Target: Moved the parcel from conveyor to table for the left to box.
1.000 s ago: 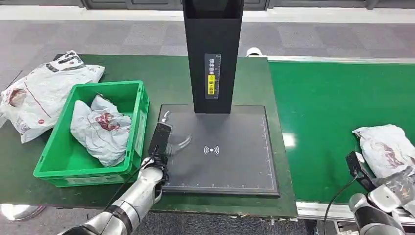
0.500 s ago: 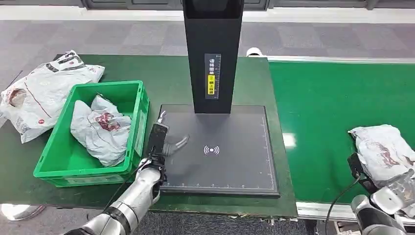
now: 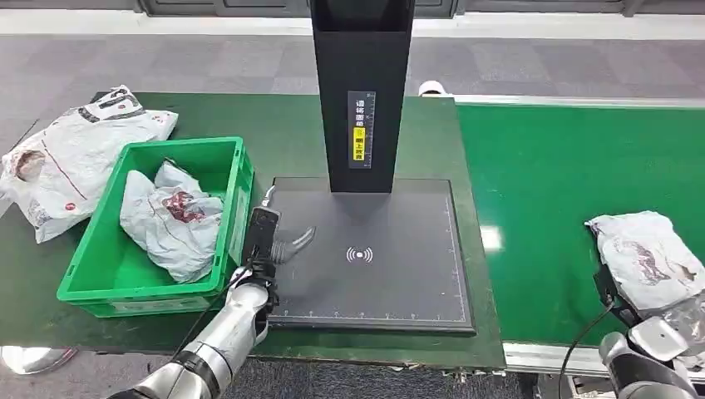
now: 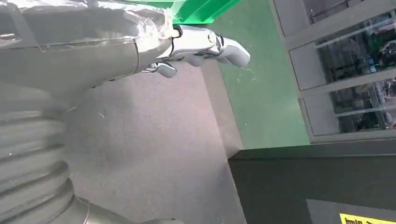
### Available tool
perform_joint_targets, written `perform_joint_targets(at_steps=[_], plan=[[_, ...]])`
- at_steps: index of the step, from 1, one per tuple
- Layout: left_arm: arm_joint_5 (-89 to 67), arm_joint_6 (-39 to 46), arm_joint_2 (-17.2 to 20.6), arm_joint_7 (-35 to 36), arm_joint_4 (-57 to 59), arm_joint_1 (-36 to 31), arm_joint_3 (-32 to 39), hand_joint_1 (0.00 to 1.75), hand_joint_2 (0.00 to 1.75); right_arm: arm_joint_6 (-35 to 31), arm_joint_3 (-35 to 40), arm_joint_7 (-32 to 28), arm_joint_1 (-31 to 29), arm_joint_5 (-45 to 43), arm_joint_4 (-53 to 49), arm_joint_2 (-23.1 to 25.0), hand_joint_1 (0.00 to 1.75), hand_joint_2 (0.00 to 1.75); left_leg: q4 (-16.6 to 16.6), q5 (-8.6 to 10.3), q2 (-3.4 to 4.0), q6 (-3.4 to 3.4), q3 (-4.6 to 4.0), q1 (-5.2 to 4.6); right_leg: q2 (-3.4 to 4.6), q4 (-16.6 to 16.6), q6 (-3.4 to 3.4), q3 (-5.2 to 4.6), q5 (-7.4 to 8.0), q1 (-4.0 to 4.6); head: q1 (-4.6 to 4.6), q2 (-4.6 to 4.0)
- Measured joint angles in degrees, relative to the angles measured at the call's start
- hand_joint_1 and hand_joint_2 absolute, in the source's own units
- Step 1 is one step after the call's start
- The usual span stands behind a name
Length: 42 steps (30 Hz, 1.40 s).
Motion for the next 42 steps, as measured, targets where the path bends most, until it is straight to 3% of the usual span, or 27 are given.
perform_joint_targets(at_steps=[8,11,12,13,18,24,30,35,40,42], plan=[[-0.04,0.00,0.20,0.00,0.00,0.00,0.00,0.00,1.75,0.09,0.00,0.00,0.03,-0.09,0.33,-0.17,0.00,1.75,0.00,0.00,0.00,0.00,0.01,0.00,0.00,0.00,0.00,0.00,0.00,0.00,0.00,0.00],[-0.07,-0.26,0.20,-0.26,0.00,0.00,0.07,0.00,1.75,3.48,0.00,-0.35,0.25,-1.97,0.37,-0.17,0.00,1.75,0.00,0.00,0.00,0.00,0.02,0.01,0.00,0.00,0.00,0.00,0.00,0.01,0.00,0.00],[-0.07,-0.39,0.20,-0.31,0.00,0.01,0.09,0.00,1.75,4.31,0.00,-0.24,0.65,-1.95,0.37,-0.15,0.17,1.75,0.00,0.00,-0.02,0.00,0.01,0.00,-0.02,0.00,0.00,0.00,0.00,0.01,-0.02,0.00],[-0.09,-0.59,0.20,-0.35,-0.02,0.01,0.15,0.00,1.75,4.46,0.00,0.09,1.16,-1.86,0.37,-0.09,1.75,1.75,0.00,0.00,-0.05,0.00,0.00,0.00,-0.06,0.00,0.00,0.01,0.00,0.01,0.00,0.00],[-0.15,-1.12,0.37,-0.39,-0.20,0.31,0.70,0.00,1.75,7.61,0.00,-2.41,2.11,-4.51,0.46,0.07,1.75,1.75,0.00,0.00,-0.04,0.00,0.00,0.00,-0.04,0.00,0.00,0.00,0.00,0.00,0.00,0.00],[-0.15,-2.27,0.74,-0.46,-0.35,0.29,1.14,0.00,1.75,19.24,-3.15,-10.41,1.45,-13.75,0.59,0.28,1.75,1.75,0.01,-0.01,0.05,0.00,0.12,0.09,0.04,-0.04,0.00,0.12,0.00,0.11,-0.02,0.00],[-0.13,-2.29,0.83,-0.48,-0.33,0.23,1.27,0.00,1.75,20.59,-4.87,-11.04,1.19,-14.16,0.59,0.55,1.75,1.75,0.02,-0.01,0.05,0.00,0.27,0.09,0.05,-0.08,0.01,0.31,0.00,0.18,-0.02,0.00],[0.31,-1.75,1.18,-0.35,-0.59,0.39,1.40,0.00,1.75,16.87,-5.53,-14.91,1.28,-14.62,0.59,1.64,1.75,1.75,0.01,-0.01,0.08,-0.03,0.26,0.10,0.08,-0.05,-0.01,0.32,0.01,0.27,0.00,0.00],[0.50,-0.79,1.70,0.15,-2.95,2.49,2.25,0.00,1.75,3.95,-5.53,-25.12,0.97,-16.33,-1.29,5.27,1.75,1.75,-0.02,0.00,0.36,-0.06,0.27,0.10,0.32,0.03,-0.03,0.18,0.02,0.21,-0.02,0.00],[0.35,-0.66,1.73,0.35,-4.02,3.18,2.51,0.00,1.75,1.58,-5.53,-27.00,0.47,-17.34,-2.58,6.97,1.75,1.75,-0.02,0.05,0.26,-0.10,0.24,0.10,0.22,0.04,-0.03,0.18,0.02,0.22,-0.02,0.00]])
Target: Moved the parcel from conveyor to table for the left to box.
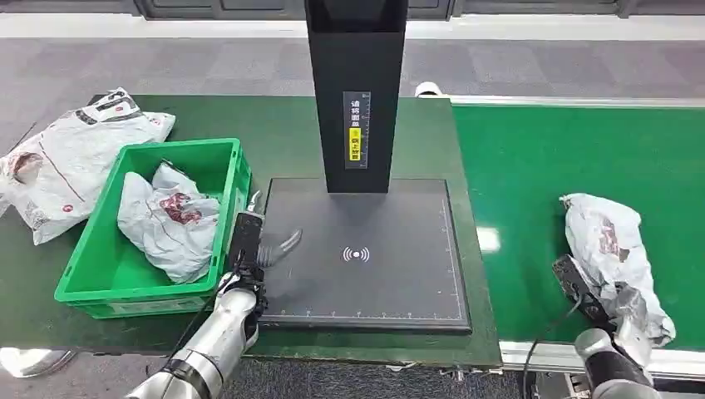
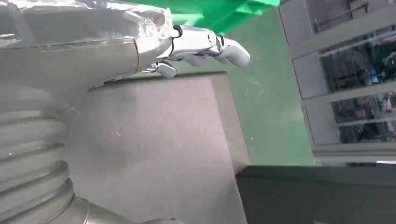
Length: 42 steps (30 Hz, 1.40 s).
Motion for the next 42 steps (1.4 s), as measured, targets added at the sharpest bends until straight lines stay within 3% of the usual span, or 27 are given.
perform_joint_targets(at_steps=[4,6,9,14,23,24,25,26,31,42], plan=[[-1.36,1.36,0.35,0.57,-2.06,1.42,0.46,0.00,1.75,-4.64,1.95,-15.99,2.03,-12.11,-8.32,4.56,1.75,1.75,0.00,0.10,-0.26,-0.07,-0.09,0.03,-0.21,0.04,0.00,-0.01,0.00,0.02,0.00,0.00],[-2.19,1.82,0.44,0.50,-2.69,1.53,0.72,0.00,1.75,-3.44,6.94,-18.40,4.98,-16.50,-15.97,7.09,1.75,1.75,0.00,0.09,-0.24,-0.07,-0.10,0.04,-0.20,0.04,-0.02,-0.02,-0.02,0.03,0.00,0.00],[-3.99,2.19,0.57,0.37,-3.63,1.35,0.87,0.00,1.75,-1.61,19.12,-16.93,9.48,-21.16,-28.43,10.58,1.75,1.75,-0.03,0.09,-0.15,-0.10,-0.12,0.06,-0.08,0.05,-0.04,-0.14,-0.03,0.03,0.00,0.00],[-5.90,1.41,-0.15,1.07,-4.44,-0.50,0.87,0.00,1.75,1.94,37.38,-14.03,11.62,-25.51,-40.28,13.34,1.75,1.75,-0.03,0.10,-0.07,-0.11,-0.13,0.07,-0.04,0.05,-0.05,-0.19,-0.02,0.03,0.00,0.00],[-3.83,-0.11,-0.67,-0.57,-3.11,-4.15,-0.33,0.00,1.75,18.76,55.37,-10.81,11.48,-32.13,-41.97,13.34,1.75,1.75,0.00,0.09,-0.09,-0.10,-0.13,0.07,-0.04,0.00,-0.02,-0.17,0.01,-0.06,0.00,0.00],[-3.54,-0.11,-0.72,-0.68,-2.89,-4.47,-0.46,0.00,1.75,19.42,56.64,-10.93,11.48,-32.65,-41.22,12.99,1.43,1.75,0.01,0.09,-0.14,-0.09,-0.16,0.07,-0.06,0.00,-0.02,-0.17,0.01,-0.06,0.00,0.00],[-3.32,-0.11,-0.79,-0.76,-2.65,-4.73,-0.72,0.00,1.75,19.59,57.78,-11.10,11.51,-33.10,-40.53,12.68,0.24,1.75,0.01,0.09,-0.16,-0.09,-0.17,0.07,-0.07,0.00,-0.02,-0.17,0.01,-0.07,0.00,0.00],[-3.21,-0.11,-0.79,-0.81,-2.47,-4.89,-0.94,0.00,1.75,19.60,58.47,-11.12,11.48,-33.32,-40.11,12.49,0.00,1.75,0.01,0.09,-0.15,-0.09,-0.18,0.06,-0.07,0.00,-0.02,-0.17,0.01,-0.07,0.00,0.00],[-1.56,1.29,-0.98,-1.98,-2.01,-5.14,-1.27,0.00,1.75,21.74,61.26,-7.68,9.97,-33.80,-37.32,11.29,0.00,1.75,0.01,0.08,-0.14,-0.09,-0.16,0.06,-0.05,-0.01,-0.02,-0.17,0.01,-0.07,0.00,0.00],[1.01,3.98,-1.38,-3.32,-2.63,-4.76,-1.27,0.00,1.75,18.25,63.58,-6.01,7.25,-33.82,-32.83,10.50,0.00,1.75,0.01,0.10,-0.14,-0.09,-0.11,0.06,-0.05,0.00,0.01,-0.12,0.03,-0.07,0.00,0.00]])
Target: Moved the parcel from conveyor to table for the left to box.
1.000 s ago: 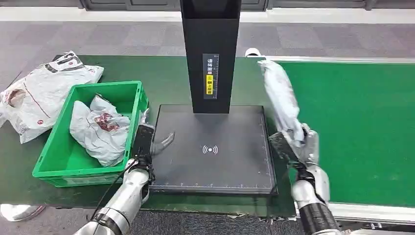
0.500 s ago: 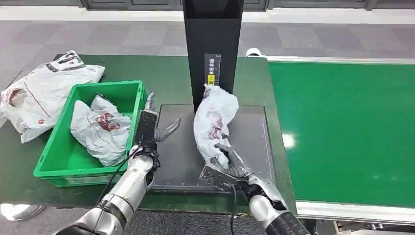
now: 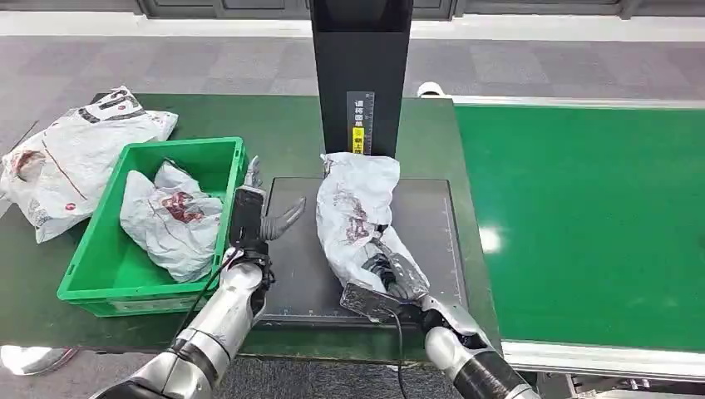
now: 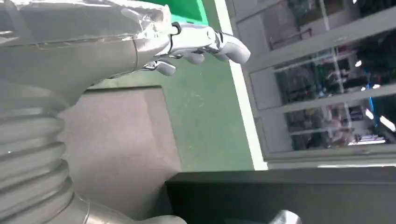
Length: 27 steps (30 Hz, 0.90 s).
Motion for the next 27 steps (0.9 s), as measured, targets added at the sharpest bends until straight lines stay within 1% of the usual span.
perform_joint_targets(at_steps=[2,3,5,7,9,11,13,15,19,23,27], plan=[[1.05,1.47,0.00,-0.99,-1.25,0.97,0.00,0.00,1.75,-4.77,0.00,-1.62,0.41,-0.59,-0.13,-0.31,0.00,1.75,0.01,0.00,-0.01,0.00,-0.01,0.00,-0.01,0.00,0.00,0.00,0.00,0.00,0.00,0.00],[1.51,2.25,0.00,-1.60,-2.12,1.67,0.00,0.00,1.75,-9.03,-0.02,-3.57,0.95,-1.18,-0.70,-0.59,0.00,1.75,0.01,0.00,-0.02,0.01,-0.01,0.00,-0.01,0.00,0.00,0.00,0.00,0.00,0.00,0.00],[1.75,3.73,-0.02,-2.27,-3.75,3.06,0.00,0.00,1.75,-16.43,-1.06,-8.49,2.33,-4.90,-3.05,-0.83,0.00,1.75,0.02,-0.01,0.00,0.01,-0.02,-0.01,0.01,0.00,0.00,-0.02,0.00,-0.01,0.00,0.00],[0.64,3.93,-0.15,-2.08,-4.46,3.67,-0.08,0.00,1.75,-21.39,-2.83,-13.75,3.51,-8.40,-5.44,-0.83,0.00,1.75,0.02,-0.02,-0.01,0.01,-0.03,-0.01,0.00,-0.02,0.01,-0.05,-0.01,-0.01,0.00,0.00],[-1.93,3.67,-0.20,-1.23,-4.28,3.70,-1.26,0.00,1.75,-24.60,-4.99,-19.16,4.78,-13.30,-7.72,-0.74,0.00,1.75,0.02,-0.02,-0.07,0.01,-0.06,-0.01,-0.05,-0.03,0.03,-0.04,-0.03,-0.01,0.00,0.00],[-4.16,3.84,-0.28,-1.16,-3.67,3.65,-2.38,0.00,1.75,-24.11,-7.39,-22.78,5.82,-19.40,-9.23,-0.44,0.00,1.75,0.02,-0.04,-0.05,0.02,-0.06,-0.01,-0.02,-0.03,0.03,-0.04,-0.02,-0.01,0.00,0.00],[-6.06,4.48,-0.48,-1.31,-2.07,3.41,-3.61,0.00,1.75,-20.61,-9.97,-25.64,6.77,-27.30,-10.25,-0.18,0.00,1.75,0.02,-0.06,-0.02,0.04,-0.05,-0.02,0.00,-0.03,0.03,-0.05,-0.02,-0.02,0.00,0.00],[-8.22,5.85,-0.52,-1.66,0.15,3.16,-5.07,0.00,1.75,-14.90,-12.80,-27.32,7.49,-36.37,-10.73,0.00,0.00,1.75,0.02,-0.06,-0.02,0.05,-0.04,-0.03,0.01,-0.03,0.03,-0.04,-0.02,-0.02,0.00,0.00],[-11.22,5.81,-0.52,-1.42,3.79,2.54,-7.41,0.00,1.75,-4.96,-17.03,-27.67,7.76,-47.46,-10.82,0.02,0.00,1.75,0.02,-0.04,-0.02,0.04,-0.04,-0.04,0.01,-0.03,0.03,-0.04,0.00,-0.03,0.00,0.00],[-11.76,5.16,-0.55,-1.20,6.54,1.93,-9.14,0.00,1.75,-3.64,-20.40,-27.67,7.31,-48.98,-10.47,0.02,0.00,1.75,0.02,-0.03,-0.02,0.02,-0.04,-0.03,0.02,-0.02,0.03,-0.04,0.01,-0.03,0.00,0.00],[-11.83,5.07,-0.57,-1.18,7.89,1.57,-9.97,0.00,1.75,-3.38,-21.46,-27.67,7.25,-49.07,-10.23,0.06,0.00,1.75,0.02,-0.03,-0.02,0.02,-0.05,-0.03,0.01,-0.02,0.03,-0.05,0.00,-0.02,0.00,0.00]])
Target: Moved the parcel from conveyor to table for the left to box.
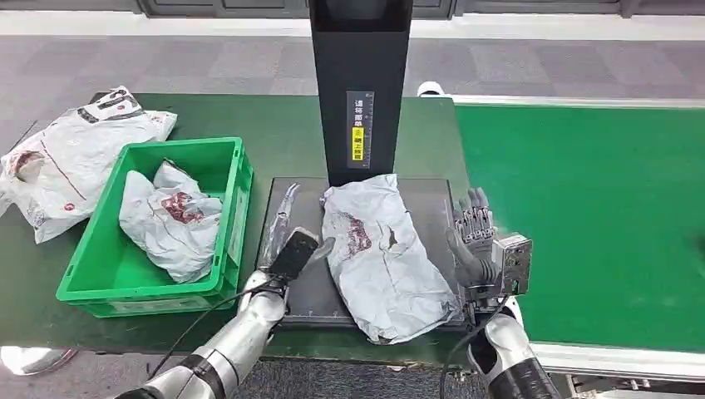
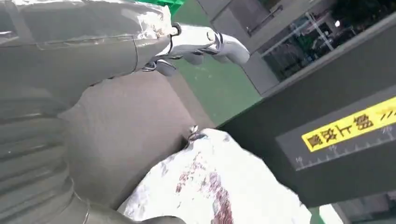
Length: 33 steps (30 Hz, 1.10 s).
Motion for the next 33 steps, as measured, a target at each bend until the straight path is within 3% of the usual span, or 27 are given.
perform_joint_targets(at_steps=[9,10,14,20,33], plan=[[-13.12,-14.43,0.76,7.03,5.46,-1.32,-7.60,0.00,1.75,0.98,-1.53,-0.83,-1.42,0.76,2.53,-0.02,0.00,1.75,0.00,0.00,0.02,0.01,0.00,-0.01,0.02,0.00,0.01,0.01,-0.01,-0.02,0.00,0.00],[-15.24,-17.34,0.94,8.21,6.44,-1.60,-9.04,1.75,1.75,1.63,-1.66,-0.48,-2.02,0.76,3.40,-0.02,0.00,1.75,0.00,-0.01,0.04,0.01,0.00,-0.02,0.04,0.00,0.01,0.00,0.00,-0.03,0.00,0.00],[-21.72,-21.12,1.33,11.73,9.44,-4.42,-14.96,1.75,1.75,2.73,-3.04,0.17,-4.41,0.35,6.99,-0.02,0.00,1.75,0.00,0.04,-0.30,0.08,0.10,-0.02,-0.44,-0.02,0.06,0.29,-0.04,-0.03,0.00,0.00],[-21.18,-14.27,1.51,12.35,10.73,-5.39,-16.44,1.75,1.75,2.18,-4.46,0.79,-4.18,0.81,7.93,0.00,0.00,1.75,0.00,0.01,-0.26,0.11,0.26,-0.02,-0.40,-0.02,0.08,0.41,-0.05,-0.04,0.00,0.00],[-21.86,3.52,4.52,13.62,1.20,-7.72,-6.27,1.75,1.75,0.00,-6.99,1.20,-1.08,3.47,7.06,1.40,0.00,1.75,-0.01,0.11,-0.20,-0.01,0.19,0.01,-0.30,0.06,-0.01,0.26,0.02,0.03,0.00,0.00]])
